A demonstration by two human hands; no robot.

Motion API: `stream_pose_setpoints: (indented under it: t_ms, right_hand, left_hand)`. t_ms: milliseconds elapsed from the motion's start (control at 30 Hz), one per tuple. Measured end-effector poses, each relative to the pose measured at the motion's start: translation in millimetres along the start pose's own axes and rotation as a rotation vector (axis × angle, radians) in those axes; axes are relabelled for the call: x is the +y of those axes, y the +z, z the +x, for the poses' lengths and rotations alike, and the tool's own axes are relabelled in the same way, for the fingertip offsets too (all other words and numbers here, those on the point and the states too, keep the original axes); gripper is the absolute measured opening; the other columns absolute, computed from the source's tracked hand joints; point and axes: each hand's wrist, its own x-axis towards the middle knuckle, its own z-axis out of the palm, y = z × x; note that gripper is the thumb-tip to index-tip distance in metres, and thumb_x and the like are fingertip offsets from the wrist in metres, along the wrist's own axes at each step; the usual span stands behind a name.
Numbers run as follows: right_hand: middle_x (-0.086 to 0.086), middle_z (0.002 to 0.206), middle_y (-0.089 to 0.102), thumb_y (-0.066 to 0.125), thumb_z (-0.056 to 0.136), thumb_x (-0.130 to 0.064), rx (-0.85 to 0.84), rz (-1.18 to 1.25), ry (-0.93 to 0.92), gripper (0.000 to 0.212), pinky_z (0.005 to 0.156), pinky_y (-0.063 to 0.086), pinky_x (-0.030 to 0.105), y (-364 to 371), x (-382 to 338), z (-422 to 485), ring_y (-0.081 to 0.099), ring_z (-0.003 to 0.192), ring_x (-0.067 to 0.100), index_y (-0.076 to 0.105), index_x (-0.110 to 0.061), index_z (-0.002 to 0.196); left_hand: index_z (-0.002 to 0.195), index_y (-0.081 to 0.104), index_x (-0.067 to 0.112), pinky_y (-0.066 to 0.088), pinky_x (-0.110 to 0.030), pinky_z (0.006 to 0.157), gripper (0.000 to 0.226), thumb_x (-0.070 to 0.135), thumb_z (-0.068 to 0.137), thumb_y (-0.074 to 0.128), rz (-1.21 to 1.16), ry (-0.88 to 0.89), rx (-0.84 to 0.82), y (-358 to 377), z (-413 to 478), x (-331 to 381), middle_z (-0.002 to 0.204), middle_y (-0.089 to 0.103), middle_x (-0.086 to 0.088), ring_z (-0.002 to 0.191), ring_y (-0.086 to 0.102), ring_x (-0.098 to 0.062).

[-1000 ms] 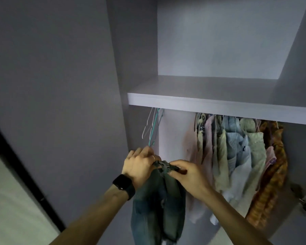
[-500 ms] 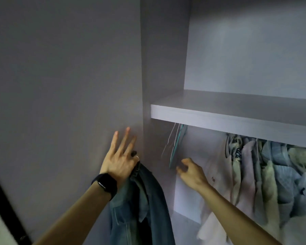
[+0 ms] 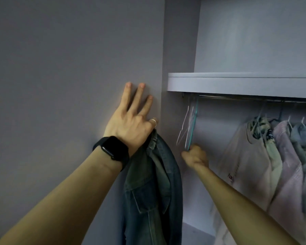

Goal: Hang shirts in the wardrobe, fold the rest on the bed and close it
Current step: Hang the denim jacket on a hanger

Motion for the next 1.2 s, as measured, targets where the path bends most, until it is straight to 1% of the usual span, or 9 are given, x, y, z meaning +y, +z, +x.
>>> stream_pose_setpoints:
  t_ms: [233, 433, 633, 700, 767, 933, 1067, 1133, 1200]
  right_hand:
    - [0.027, 0.127, 0.062, 0.031, 0.104, -0.042, 0.307, 0.021, 0.041, 0.054, 0.097, 0.045, 0.044, -62.9, -23.6, 2.7, 0.058, 0.117, 0.044, 0.065, -0.005, 0.125]
    - [0.027, 0.119, 0.066, 0.029, 0.105, -0.041, 0.236, -0.012, 0.084, 0.052, 0.092, 0.047, 0.044, -117.2, -2.9, -39.9, 0.061, 0.109, 0.045, 0.068, -0.01, 0.118]
    - [0.016, 0.094, 0.072, 0.037, 0.106, -0.043, 0.147, 0.082, 0.074, 0.047, 0.08, 0.048, 0.039, -164.5, 50.8, -153.6, 0.064, 0.091, 0.038, 0.071, -0.014, 0.092]
    - [0.005, 0.068, 0.065, 0.042, 0.105, -0.042, 0.129, 0.195, 0.121, 0.048, 0.071, 0.045, 0.038, -186.9, 65.0, -204.3, 0.059, 0.071, 0.03, 0.063, -0.016, 0.071]
    - [-0.003, 0.049, 0.05, 0.049, 0.103, -0.04, 0.155, 0.338, 0.14, 0.052, 0.06, 0.041, 0.033, -205.5, 73.5, -245.5, 0.049, 0.055, 0.019, 0.049, -0.016, 0.057]
    - [-0.005, 0.046, 0.03, 0.051, 0.101, -0.041, 0.199, 0.585, 0.066, 0.054, 0.046, 0.027, 0.021, -244.7, 95.2, -311.4, 0.031, 0.045, 0.01, 0.032, -0.023, 0.053]
    - [-0.004, 0.049, 0.022, 0.049, 0.1, -0.04, 0.05, 0.849, 0.111, 0.056, 0.048, 0.026, 0.023, -269.0, 129.2, -355.8, 0.021, 0.046, 0.012, 0.029, -0.028, 0.048]
    - [-0.004, 0.049, 0.022, 0.049, 0.097, -0.041, -0.018, 0.929, 0.133, 0.052, 0.049, 0.026, 0.025, -275.8, 146.0, -371.3, 0.02, 0.046, 0.012, 0.032, -0.026, 0.049]
    - [-0.002, 0.05, 0.027, 0.049, 0.098, -0.037, -0.065, 0.9, 0.147, 0.049, 0.051, 0.028, 0.024, -284.7, 164.9, -384.4, 0.025, 0.046, 0.012, 0.038, -0.02, 0.054]
  left_hand:
    - [0.15, 0.035, 0.038, -0.034, -0.072, 0.096, 0.056, 0.042, 0.096, 0.017, -0.025, 0.008, -0.028, 2.8, -2.9, 1.2, 0.164, -0.007, -0.018, 0.139, -0.027, -0.058]
    - [0.146, 0.042, 0.037, -0.037, -0.073, 0.091, 0.049, 0.042, 0.101, 0.023, -0.107, 0.034, -0.178, -6.7, -1.0, -4.4, 0.153, -0.029, -0.02, 0.127, -0.041, -0.061]
    - [0.147, 0.038, 0.038, -0.038, -0.073, 0.089, 0.045, 0.045, 0.104, 0.029, -0.349, 0.101, -0.374, -21.9, -0.6, -7.8, 0.167, 0.008, 0.002, 0.146, -0.026, -0.044]
    - [0.141, 0.043, 0.034, -0.025, -0.065, 0.11, 0.04, 0.046, 0.104, 0.032, -0.57, 0.116, -0.418, -40.0, -4.8, -1.4, 0.158, 0.037, 0.005, 0.153, 0.011, -0.029]
    - [0.138, 0.041, 0.027, 0.011, -0.047, 0.12, 0.039, 0.044, 0.104, 0.035, -0.742, 0.163, -0.451, -59.2, -12.6, 14.3, 0.143, 0.053, 0.001, 0.141, 0.036, -0.024]
    - [0.141, 0.043, 0.025, 0.038, -0.037, 0.097, 0.041, 0.035, 0.101, 0.047, -1.019, 0.288, -0.311, -104.0, -42.2, 66.3, 0.122, 0.061, -0.008, 0.117, 0.054, -0.031]
    - [0.153, 0.003, 0.053, 0.05, -0.046, 0.088, 0.073, 0.033, 0.101, 0.049, -1.211, 0.337, -0.4, -131.7, -62.6, 102.0, 0.108, 0.058, -0.008, 0.097, 0.058, -0.035]
    - [0.152, 0.028, 0.038, 0.051, -0.047, 0.088, 0.058, 0.031, 0.1, 0.052, -1.25, 0.34, -0.376, -139.3, -65.5, 116.0, 0.112, 0.059, -0.01, 0.102, 0.059, -0.035]
    - [0.128, 0.051, 0.022, 0.052, -0.047, 0.083, 0.031, 0.031, 0.098, 0.055, -1.279, 0.32, -0.313, -149.7, -68.8, 131.3, 0.109, 0.059, -0.012, 0.1, 0.06, -0.038]
